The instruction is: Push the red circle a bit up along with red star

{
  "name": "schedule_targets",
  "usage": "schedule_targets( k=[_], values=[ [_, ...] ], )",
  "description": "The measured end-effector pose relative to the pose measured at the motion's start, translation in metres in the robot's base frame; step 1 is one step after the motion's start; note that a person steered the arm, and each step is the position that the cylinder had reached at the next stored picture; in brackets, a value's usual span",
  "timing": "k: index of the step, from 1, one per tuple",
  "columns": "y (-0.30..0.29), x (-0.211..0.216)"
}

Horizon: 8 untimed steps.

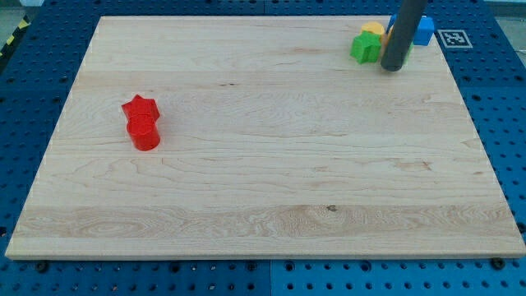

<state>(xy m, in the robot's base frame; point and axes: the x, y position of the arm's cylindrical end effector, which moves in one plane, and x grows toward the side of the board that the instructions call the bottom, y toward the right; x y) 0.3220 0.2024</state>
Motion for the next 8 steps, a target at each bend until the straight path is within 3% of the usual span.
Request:
schedule_targets(
  k=[1,4,5,8],
  values=[
    [-0.033,0.027],
    [-0.243,0.230],
    [-0.344,0.240],
    [-0.381,0.187]
  ],
)
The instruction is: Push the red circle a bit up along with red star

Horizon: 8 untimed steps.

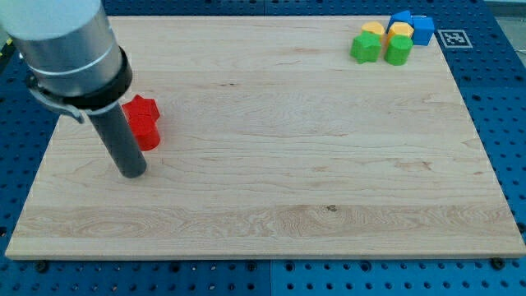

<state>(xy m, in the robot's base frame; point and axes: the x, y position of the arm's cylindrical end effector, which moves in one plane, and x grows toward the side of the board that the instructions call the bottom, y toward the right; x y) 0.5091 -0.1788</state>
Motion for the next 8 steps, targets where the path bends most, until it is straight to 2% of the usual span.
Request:
schedule_targets(
  k=[5,8],
  values=[
    [-0.005,-0.044],
    [-0.005,-0.099]
  ],
)
